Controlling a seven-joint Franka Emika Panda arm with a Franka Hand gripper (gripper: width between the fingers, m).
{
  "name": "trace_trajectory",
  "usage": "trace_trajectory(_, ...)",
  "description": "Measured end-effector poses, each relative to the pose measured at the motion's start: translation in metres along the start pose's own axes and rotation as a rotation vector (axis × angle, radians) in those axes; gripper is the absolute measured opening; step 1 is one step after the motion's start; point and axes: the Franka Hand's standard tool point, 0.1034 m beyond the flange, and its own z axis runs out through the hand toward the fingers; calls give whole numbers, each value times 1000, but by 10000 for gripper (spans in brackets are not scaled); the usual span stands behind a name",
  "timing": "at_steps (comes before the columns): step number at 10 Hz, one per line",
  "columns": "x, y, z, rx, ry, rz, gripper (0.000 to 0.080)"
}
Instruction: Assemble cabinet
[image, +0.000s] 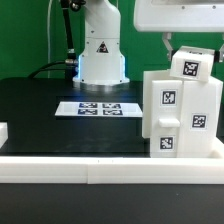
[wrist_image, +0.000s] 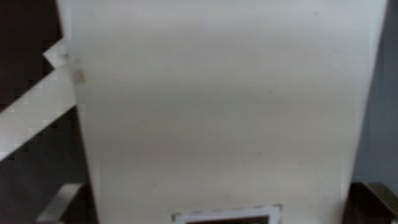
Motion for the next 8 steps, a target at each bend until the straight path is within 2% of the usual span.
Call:
trace_trajectory(2, 0, -1, 0, 3, 1, 174, 560)
trace_trajectory(6, 1, -2, 2, 68, 40, 696, 560)
trace_trajectory(8, 2, -3, 2, 83, 33, 924, 560)
